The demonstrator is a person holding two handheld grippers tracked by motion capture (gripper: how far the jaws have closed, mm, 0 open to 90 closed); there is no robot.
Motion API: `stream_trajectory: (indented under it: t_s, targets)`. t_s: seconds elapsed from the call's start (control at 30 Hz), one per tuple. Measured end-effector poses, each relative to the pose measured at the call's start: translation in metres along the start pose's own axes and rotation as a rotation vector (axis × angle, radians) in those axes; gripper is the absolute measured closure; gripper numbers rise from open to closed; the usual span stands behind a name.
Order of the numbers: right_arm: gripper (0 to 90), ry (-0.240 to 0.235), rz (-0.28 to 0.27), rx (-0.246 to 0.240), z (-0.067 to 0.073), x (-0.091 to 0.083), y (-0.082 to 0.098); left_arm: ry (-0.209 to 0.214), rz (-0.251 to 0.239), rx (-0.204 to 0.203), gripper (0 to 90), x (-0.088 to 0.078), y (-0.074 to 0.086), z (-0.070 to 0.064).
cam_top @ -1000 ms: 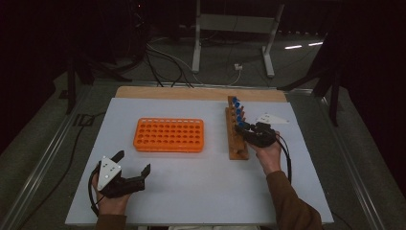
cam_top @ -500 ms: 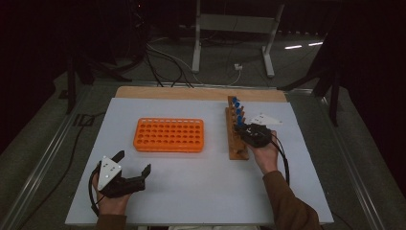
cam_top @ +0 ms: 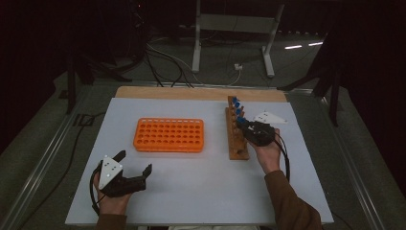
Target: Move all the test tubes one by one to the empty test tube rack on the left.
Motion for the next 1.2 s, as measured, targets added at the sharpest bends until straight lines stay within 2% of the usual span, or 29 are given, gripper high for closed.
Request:
stream_trajectory:
  t_s: [0.17,0.4,0.47,0.63,0.9,1.03,1.1,1.13,1.2]
  targets:
    - [76.2,0.001,-0.027,-0.007,0.0,-0.008,-0.011,0.007,0.009,0.001,1.6,0.001,0.0,-0.001]
    - [76.3,0.002,-0.029,0.002,-0.006,-0.015,-0.021,0.038,-0.013,-0.044,1.6,0.001,-0.012,-0.008]
    - [76.3,-0.004,-0.036,0.009,-0.007,-0.018,-0.027,0.053,-0.008,-0.037,1.8,0.003,-0.016,-0.013]
    - [76.3,-0.008,-0.04,-0.011,-0.004,-0.024,-0.039,0.071,0.02,0.0,2.9,0.012,-0.024,-0.023]
    - [76.3,-0.021,-0.07,-0.036,0.005,-0.03,-0.057,0.096,0.025,0.05,3.3,0.037,-0.052,-0.038]
    - [76.2,-0.056,-0.064,-0.043,0.016,-0.027,-0.059,0.133,0.035,0.071,4.7,0.053,-0.06,-0.051]
    - [76.3,-0.068,-0.06,-0.045,0.021,-0.025,-0.059,0.156,0.04,0.066,5.6,0.063,-0.062,-0.057]
    - [76.2,-0.074,-0.059,-0.049,0.024,-0.024,-0.059,0.176,0.05,0.064,6.1,0.072,-0.064,-0.062]
    - [76.2,-0.084,-0.054,-0.056,0.03,-0.022,-0.06,0.184,0.051,0.064,7.1,0.077,-0.066,-0.065]
Point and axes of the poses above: each handheld gripper's, and its own axes: x roughly forward along the jaws, y roughly out of its underside, z roughly to its left, the point moved 8 cm from there along x, roughly forward along the jaws, and after that the axes turned 4 degrees about -x, right-handed, at the moved point
